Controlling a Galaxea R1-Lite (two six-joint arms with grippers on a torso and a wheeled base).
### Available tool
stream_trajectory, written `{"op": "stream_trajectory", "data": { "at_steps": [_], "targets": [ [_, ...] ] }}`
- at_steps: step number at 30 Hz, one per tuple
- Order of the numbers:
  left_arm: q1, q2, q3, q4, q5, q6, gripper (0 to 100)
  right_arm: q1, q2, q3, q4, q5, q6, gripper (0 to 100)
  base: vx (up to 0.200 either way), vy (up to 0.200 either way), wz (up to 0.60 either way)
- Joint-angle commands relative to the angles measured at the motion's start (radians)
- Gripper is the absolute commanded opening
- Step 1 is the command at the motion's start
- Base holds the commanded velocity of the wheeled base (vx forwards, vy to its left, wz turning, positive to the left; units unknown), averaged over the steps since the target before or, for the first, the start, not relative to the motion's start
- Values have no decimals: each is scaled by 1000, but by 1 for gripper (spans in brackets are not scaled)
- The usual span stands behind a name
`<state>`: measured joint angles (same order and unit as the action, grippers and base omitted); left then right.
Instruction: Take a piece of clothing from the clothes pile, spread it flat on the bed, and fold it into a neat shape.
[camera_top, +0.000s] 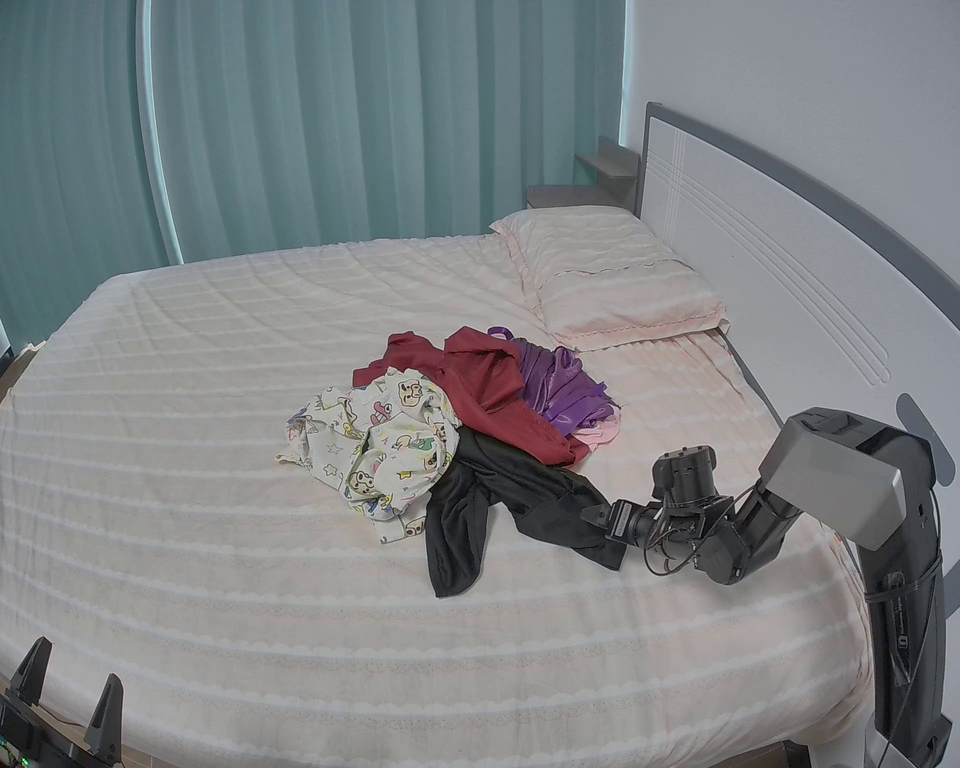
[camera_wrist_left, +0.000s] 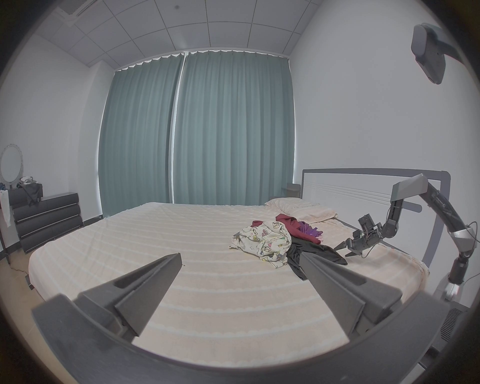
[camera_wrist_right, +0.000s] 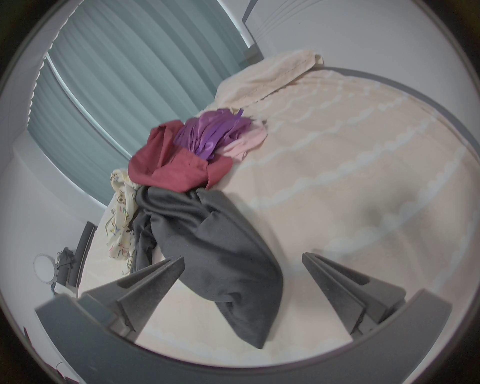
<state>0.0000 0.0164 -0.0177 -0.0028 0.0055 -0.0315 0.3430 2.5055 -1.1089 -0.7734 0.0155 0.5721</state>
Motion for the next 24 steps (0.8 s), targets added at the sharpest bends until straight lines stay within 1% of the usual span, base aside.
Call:
{"op": "stream_trajectory", "data": {
  "at_steps": [1, 5, 7, 10, 12, 13, 14, 15, 16, 18, 21, 22, 24],
  "targets": [
    [0, -15, 16, 0, 1, -1, 100, 37, 38, -54, 23, 24, 0, 100, 0, 0, 0],
    [0, -15, 16, 0, 2, -1, 100, 53, 55, -83, 42, 47, 2, 100, 0, 0, 0],
    [0, -15, 16, 0, 2, 1, 100, 56, 59, -108, 83, 69, 11, 100, 0, 0, 0],
    [0, -15, 16, 0, 2, -1, 100, 65, 59, -134, 132, 77, 15, 100, 0, 0, 0],
    [0, -15, 16, 0, 2, -1, 100, 62, 61, -164, 152, 64, 15, 100, 0, 0, 0],
    [0, -15, 16, 0, 2, -1, 100, 56, 67, -189, 164, 47, 14, 100, 0, 0, 0],
    [0, -15, 16, 0, 2, -1, 100, 50, 73, -207, 186, 12, 9, 100, 0, 0, 0],
    [0, -15, 16, 0, 2, -1, 100, 47, 75, -210, 190, 4, 8, 100, 0, 0, 0],
    [0, -15, 16, 0, 2, -1, 100, 42, 76, -226, 220, -17, 5, 100, 0, 0, 0],
    [0, -15, 16, 0, 2, -1, 100, 41, 76, -243, 249, -32, -1, 100, 0, 0, 0],
    [0, -15, 16, 0, 2, -1, 100, 31, 73, -244, 255, -46, -21, 100, 0, 0, 0],
    [0, -15, 16, 0, 4, -7, 100, 21, 76, -238, 253, -62, -48, 100, 0, 0, 0],
    [0, -15, 16, 0, 4, -11, 100, 19, 79, -239, 255, -58, -48, 100, 0, 0, 0]
  ]
}}
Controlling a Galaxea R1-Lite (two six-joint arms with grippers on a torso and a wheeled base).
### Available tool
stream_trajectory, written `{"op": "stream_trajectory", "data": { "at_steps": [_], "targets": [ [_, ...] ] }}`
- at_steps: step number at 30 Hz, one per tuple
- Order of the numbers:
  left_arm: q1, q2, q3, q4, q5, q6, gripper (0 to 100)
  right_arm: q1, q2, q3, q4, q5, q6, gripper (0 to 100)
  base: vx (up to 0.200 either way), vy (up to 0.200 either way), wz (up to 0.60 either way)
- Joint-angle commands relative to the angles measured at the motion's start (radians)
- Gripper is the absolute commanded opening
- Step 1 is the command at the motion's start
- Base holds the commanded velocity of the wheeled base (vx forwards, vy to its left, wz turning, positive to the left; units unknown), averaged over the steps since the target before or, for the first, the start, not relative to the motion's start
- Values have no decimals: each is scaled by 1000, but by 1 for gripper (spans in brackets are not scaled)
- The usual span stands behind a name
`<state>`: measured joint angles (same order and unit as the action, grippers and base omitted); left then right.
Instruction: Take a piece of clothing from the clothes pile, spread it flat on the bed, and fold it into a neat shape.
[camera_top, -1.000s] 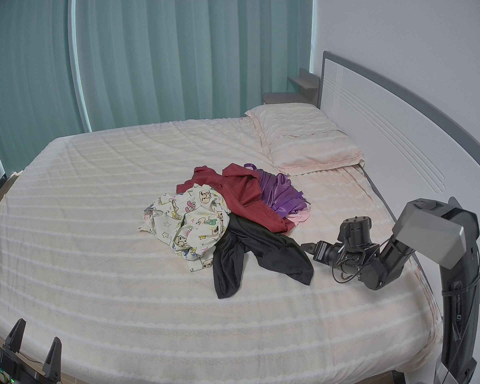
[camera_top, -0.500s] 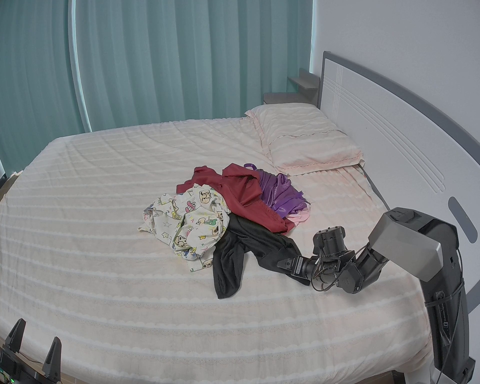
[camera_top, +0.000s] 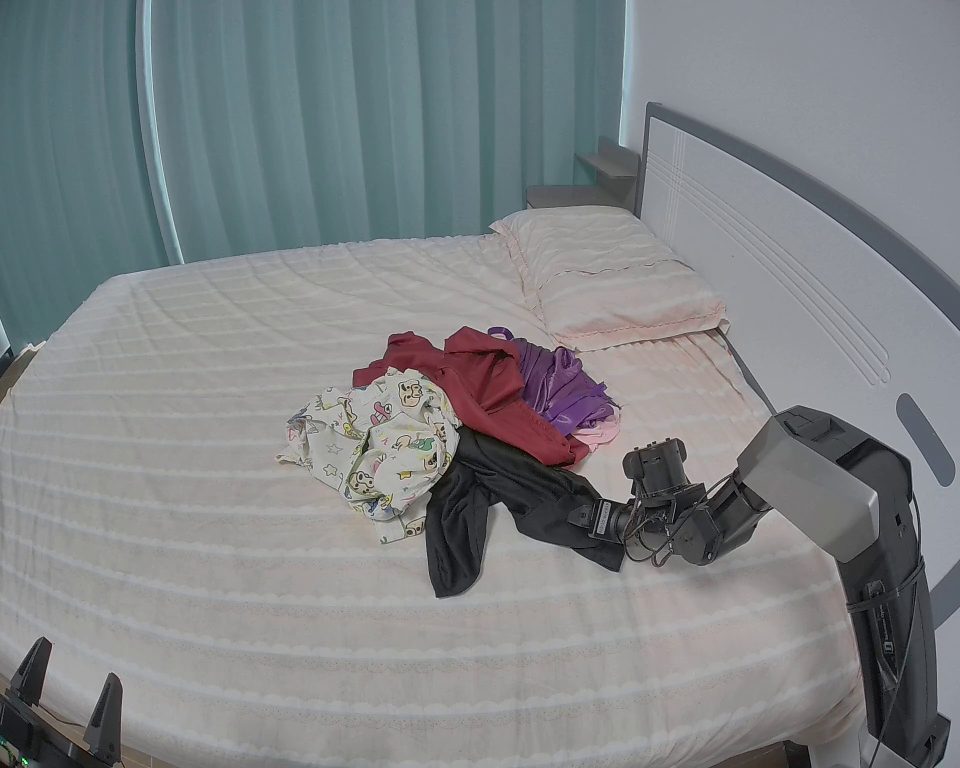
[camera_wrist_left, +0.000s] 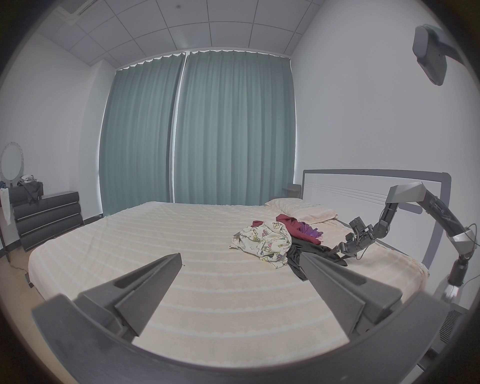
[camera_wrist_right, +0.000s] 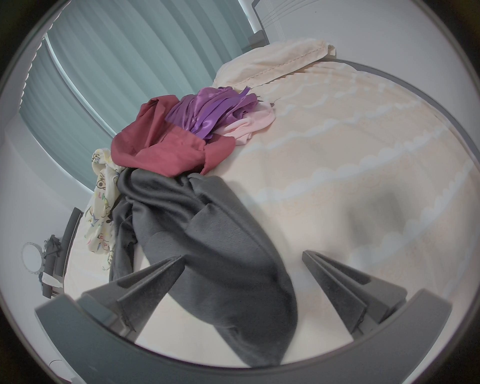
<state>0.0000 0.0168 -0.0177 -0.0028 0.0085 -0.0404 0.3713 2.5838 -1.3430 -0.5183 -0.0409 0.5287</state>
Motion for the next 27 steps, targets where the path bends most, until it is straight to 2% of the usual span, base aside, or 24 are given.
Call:
{"op": "stream_trajectory", "data": {
  "at_steps": [1, 5, 9, 19, 20, 27],
  "targets": [
    [0, -15, 16, 0, 1, -3, 100, -9, -1, -5, 0, -4, -6, 100, 0, 0, 0],
    [0, -15, 16, 0, 1, -3, 100, -6, 2, -10, 0, -5, -19, 100, 0, 0, 0],
    [0, -15, 16, 0, 1, 1, 100, 15, 22, -51, 6, 39, -26, 100, 0, 0, 0],
    [0, -15, 16, 0, 1, 2, 100, 54, 44, -183, 146, 58, -12, 100, 0, 0, 0],
    [0, -15, 16, 0, 1, 2, 100, 54, 44, -182, 139, 58, -12, 0, 0, 0, 0],
    [0, -17, 16, 0, -1, 8, 100, 52, 29, -143, 133, 45, 5, 0, 0, 0, 0]
  ]
}}
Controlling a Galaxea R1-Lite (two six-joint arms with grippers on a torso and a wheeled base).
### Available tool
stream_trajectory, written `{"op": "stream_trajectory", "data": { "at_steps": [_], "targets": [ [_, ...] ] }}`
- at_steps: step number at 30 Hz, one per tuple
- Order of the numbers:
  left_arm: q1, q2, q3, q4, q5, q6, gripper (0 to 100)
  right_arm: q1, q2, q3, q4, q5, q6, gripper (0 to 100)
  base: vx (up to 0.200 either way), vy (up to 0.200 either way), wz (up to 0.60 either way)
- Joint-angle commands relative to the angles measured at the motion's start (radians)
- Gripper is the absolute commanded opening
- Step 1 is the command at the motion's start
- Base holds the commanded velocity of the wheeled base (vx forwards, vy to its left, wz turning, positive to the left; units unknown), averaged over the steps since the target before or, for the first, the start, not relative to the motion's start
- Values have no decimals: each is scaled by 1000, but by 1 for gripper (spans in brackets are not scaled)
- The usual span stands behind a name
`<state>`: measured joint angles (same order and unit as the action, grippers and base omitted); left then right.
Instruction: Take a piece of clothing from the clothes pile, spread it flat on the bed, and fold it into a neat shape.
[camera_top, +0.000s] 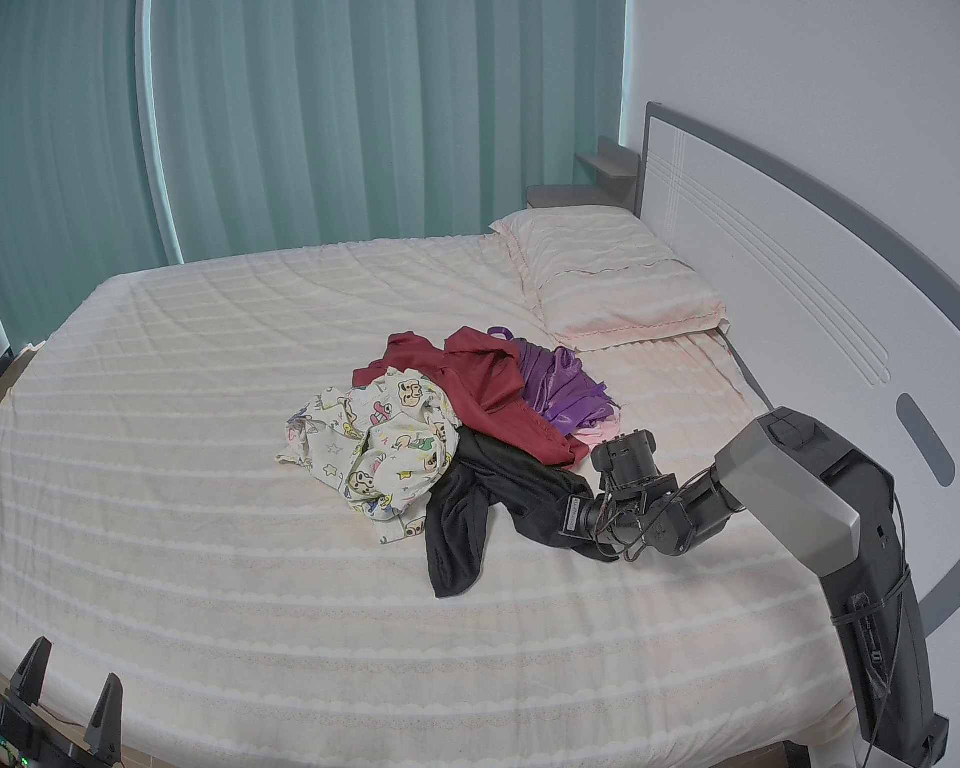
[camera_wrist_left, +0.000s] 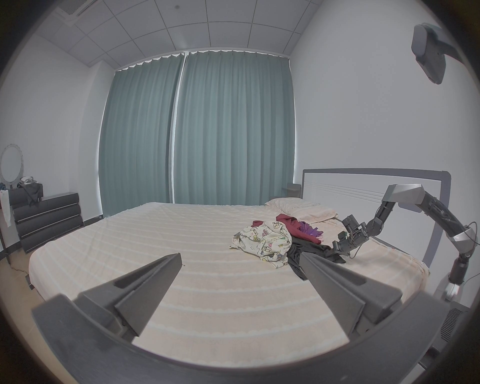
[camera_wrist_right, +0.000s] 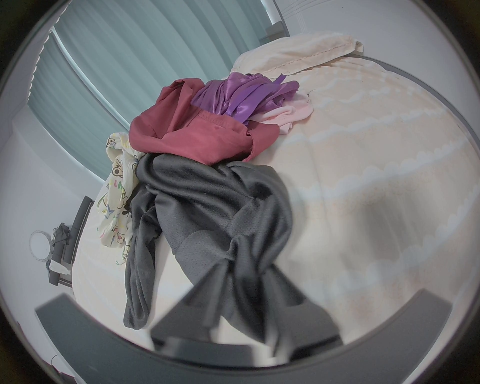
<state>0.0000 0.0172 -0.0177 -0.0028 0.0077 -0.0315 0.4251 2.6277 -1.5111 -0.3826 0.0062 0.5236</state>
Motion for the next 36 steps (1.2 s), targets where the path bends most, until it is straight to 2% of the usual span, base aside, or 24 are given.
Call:
{"op": "stream_trajectory", "data": {
  "at_steps": [1, 4, 9, 10, 11, 12, 13, 14, 18, 20, 21, 22, 24, 25, 27, 29, 30, 31, 32, 36],
  "targets": [
    [0, -17, 16, -2, 0, -1, 100, 0, -32, 51, -6, 0, 24, 0, 0, 0, 0],
    [0, -17, 16, 0, 2, 28, 100, 1, -113, 152, -67, 17, 72, 0, 0, 0, 0],
    [0, -17, 16, -2, 3, 41, 100, 0, -308, 423, -265, 109, 142, 0, 0, 0, 0],
    [0, -17, 16, -2, 3, 41, 100, 0, -308, 423, -265, 109, 142, 0, 0, 0, 0],
    [0, -14, -42, -57, 5, -11, 100, 0, -394, 546, -331, 158, 170, 0, 0, 0, 0],
    [-3, 0, -146, -103, 9, -79, 100, 0, -433, 598, -361, 176, 180, 0, 0, 0, 0],
    [-3, 56, -268, -121, 9, -159, 100, 0, -474, 652, -400, 199, 190, 0, 0, 0, 0],
    [2, 127, -317, -103, 5, -202, 100, 0, -508, 692, -434, 216, 197, 0, 0, 0, 0],
    [-11, 302, -370, -45, -23, -151, 100, 3, -653, 859, -575, 265, 231, 0, 0, 0, 0],
    [-49, 349, -357, -43, -127, -142, 100, 11, -721, 930, -622, 276, 234, 0, 0, 0, 0],
    [-49, 349, -357, -43, -127, -142, 100, 11, -721, 930, -622, 276, 234, 0, 0, 0, 0],
    [-74, 406, -357, -43, -215, -123, 100, 18, -773, 976, -641, 276, 234, 0, 0, 0, 0],
    [-75, 478, -357, -42, -258, -67, 100, 34, -842, 1025, -645, 278, 234, 0, 0, 0, 0],
    [-75, 484, -357, -42, -259, -62, 100, 35, -848, 1028, -645, 278, 233, 0, 0, 0, 0],
    [-83, 609, -352, -42, -267, 18, 100, 70, -943, 1078, -642, 278, 234, 0, 0, 0, 0],
    [-95, 633, -350, -42, -268, 27, 100, 83, -960, 1089, -641, 278, 234, 0, 0, 0, 0],
    [-176, 699, -350, -42, -273, 24, 100, 123, -996, 1112, -641, 278, 234, 0, 0, 0, 0],
    [-176, 699, -350, -42, -273, 24, 100, 123, -996, 1112, -641, 278, 234, 0, 0, 0, 0],
    [-295, 788, -350, -49, -262, -2, 100, 164, -1012, 1129, -644, 276, 233, 0, 0, 0, 0],
    [-399, 899, -354, -60, -258, -19, 100, 204, -1040, 1131, -644, 276, 233, 0, 0, 0, 0]
  ]
}}
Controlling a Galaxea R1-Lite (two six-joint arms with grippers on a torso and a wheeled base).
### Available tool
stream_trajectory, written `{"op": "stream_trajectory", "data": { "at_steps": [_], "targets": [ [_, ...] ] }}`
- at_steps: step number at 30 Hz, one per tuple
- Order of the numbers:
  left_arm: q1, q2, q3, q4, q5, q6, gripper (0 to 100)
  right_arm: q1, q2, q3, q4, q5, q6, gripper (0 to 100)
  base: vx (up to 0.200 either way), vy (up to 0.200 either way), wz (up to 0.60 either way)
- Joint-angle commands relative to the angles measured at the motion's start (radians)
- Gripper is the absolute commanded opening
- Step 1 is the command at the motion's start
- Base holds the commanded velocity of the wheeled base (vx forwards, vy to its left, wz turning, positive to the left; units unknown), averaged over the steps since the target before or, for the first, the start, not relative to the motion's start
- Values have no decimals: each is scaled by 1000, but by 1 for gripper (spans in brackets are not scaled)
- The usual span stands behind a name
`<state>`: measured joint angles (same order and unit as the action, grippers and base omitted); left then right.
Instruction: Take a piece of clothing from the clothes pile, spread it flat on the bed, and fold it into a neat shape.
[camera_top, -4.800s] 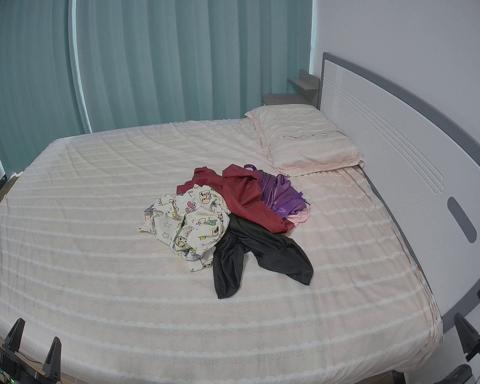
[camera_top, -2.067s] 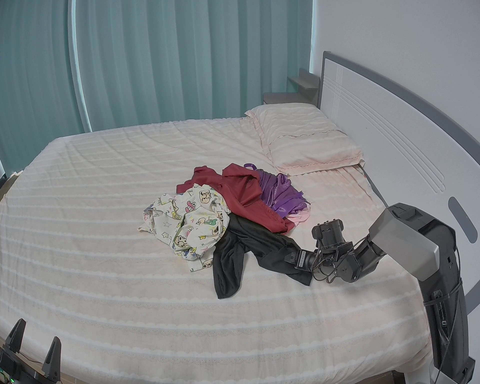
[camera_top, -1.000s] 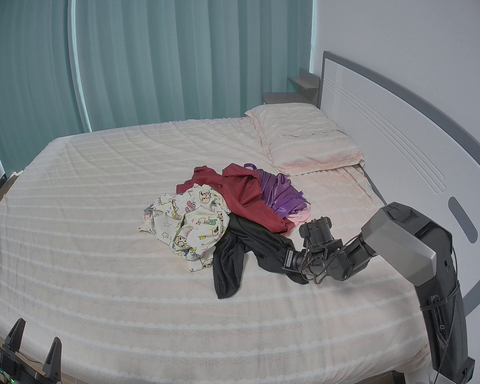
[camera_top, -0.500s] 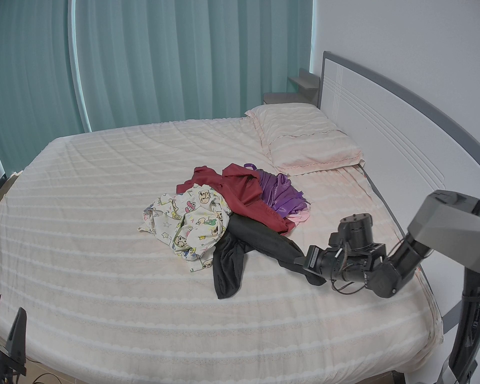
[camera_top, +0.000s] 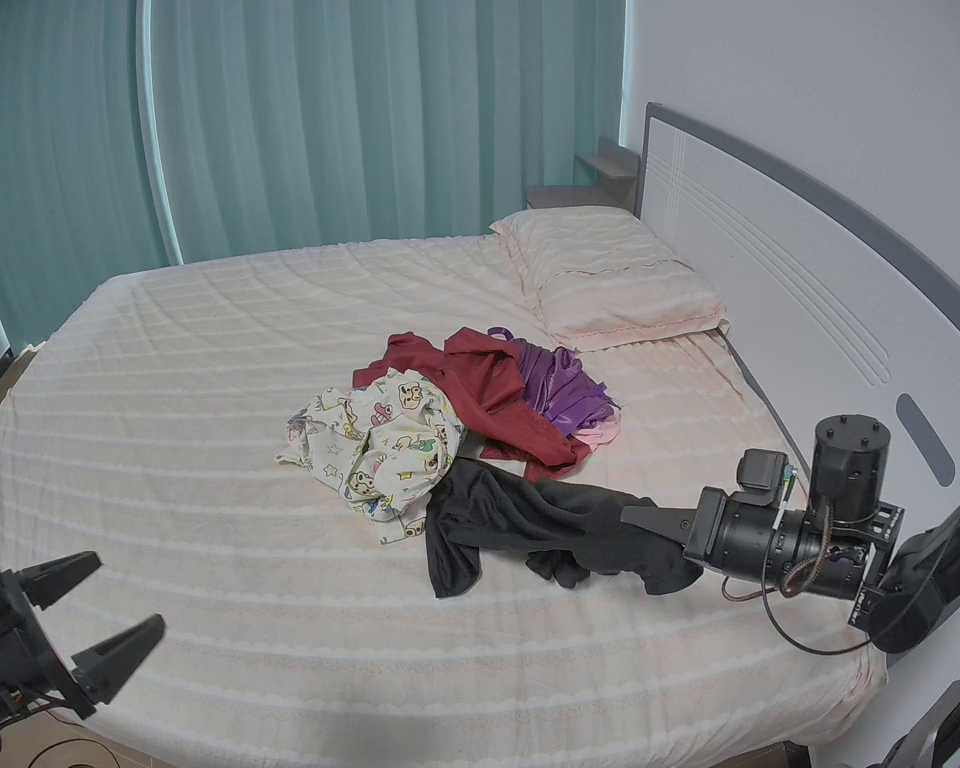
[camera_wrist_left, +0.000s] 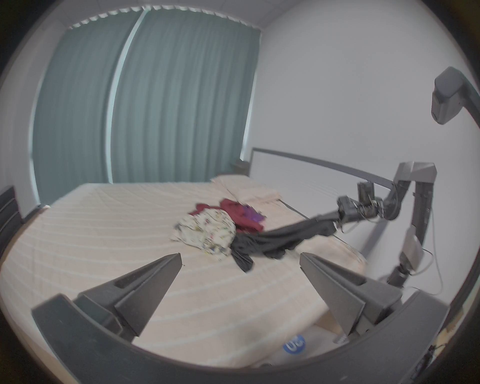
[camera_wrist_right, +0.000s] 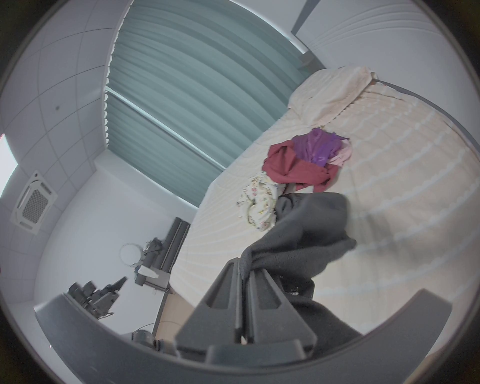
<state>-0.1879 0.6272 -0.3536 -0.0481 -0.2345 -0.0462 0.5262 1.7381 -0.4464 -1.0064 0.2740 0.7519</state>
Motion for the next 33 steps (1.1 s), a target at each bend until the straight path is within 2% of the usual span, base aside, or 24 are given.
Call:
{"op": "stream_trajectory", "data": {
  "at_steps": [1, 5, 9, 13, 14, 18, 22, 33],
  "targets": [
    [-219, 301, -18, -18, -16, -4, 100, 107, -153, 64, -20, 8, 4, 0, 0, 0, 0],
    [-280, 503, -18, -139, -16, -8, 100, 141, -187, 55, -21, 10, 3, 0, 0, 0, 0],
    [-340, 687, -18, -320, -2, -14, 100, 172, -206, 55, -20, 8, 3, 0, 0, 0, 0],
    [-418, 809, -18, -443, 67, -64, 100, 186, -198, 55, -20, 7, 3, 0, 0, 0, 0],
    [-469, 878, -22, -515, 113, -110, 100, 187, -198, 52, -20, 8, 3, 0, 0, 0, 0],
    [-516, 1025, -61, -627, 219, -143, 100, 201, -206, 54, -21, 8, 1, 0, 0, 0, 0],
    [-522, 1134, -97, -679, 273, -149, 100, 202, -204, 55, -21, 8, 1, 0, 0, 0, 0],
    [-524, 1310, -242, -685, 285, -149, 100, 212, -213, 61, -23, 10, -3, 0, 0, 0, 0]
  ]
}}
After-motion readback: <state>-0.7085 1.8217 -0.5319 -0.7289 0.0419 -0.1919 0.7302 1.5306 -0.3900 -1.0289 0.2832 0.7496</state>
